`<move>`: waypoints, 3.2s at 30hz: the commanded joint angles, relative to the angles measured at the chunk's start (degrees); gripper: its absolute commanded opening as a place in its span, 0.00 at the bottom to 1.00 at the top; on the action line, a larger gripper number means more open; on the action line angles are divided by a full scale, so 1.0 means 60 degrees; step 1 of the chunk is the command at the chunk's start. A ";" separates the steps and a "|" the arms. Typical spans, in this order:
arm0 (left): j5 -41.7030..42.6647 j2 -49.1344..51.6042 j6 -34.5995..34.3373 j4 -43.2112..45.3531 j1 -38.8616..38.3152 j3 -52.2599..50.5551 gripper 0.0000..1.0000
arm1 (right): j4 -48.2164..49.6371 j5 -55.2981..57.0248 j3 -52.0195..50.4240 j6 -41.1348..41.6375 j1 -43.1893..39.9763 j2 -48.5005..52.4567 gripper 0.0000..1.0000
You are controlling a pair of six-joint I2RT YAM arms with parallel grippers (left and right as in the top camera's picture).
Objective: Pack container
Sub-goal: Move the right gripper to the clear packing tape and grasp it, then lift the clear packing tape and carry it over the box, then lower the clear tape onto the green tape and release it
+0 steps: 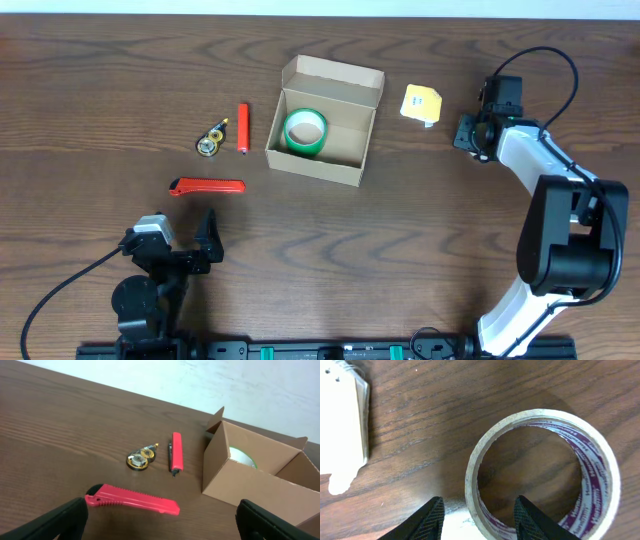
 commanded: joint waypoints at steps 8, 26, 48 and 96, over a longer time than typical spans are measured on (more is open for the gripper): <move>-0.0098 -0.0066 0.0000 -0.0051 0.0066 -0.0251 0.95 | 0.0262 -0.0066 -0.0073 -0.0146 -0.0025 0.0357 0.35; -0.0098 -0.0066 0.0000 -0.0055 0.0066 -0.0251 0.95 | -0.2484 -0.0750 0.2667 -0.0138 0.0098 -0.0080 0.01; -0.0098 -0.0066 0.0000 -0.0055 0.0066 -0.0251 0.95 | -0.4025 -0.0521 0.5945 -0.0135 0.6277 -0.0259 0.01; -0.0098 -0.0066 0.0000 -0.0051 0.0066 -0.0251 0.95 | -0.3096 0.0616 0.5945 0.1829 0.7395 0.2401 0.44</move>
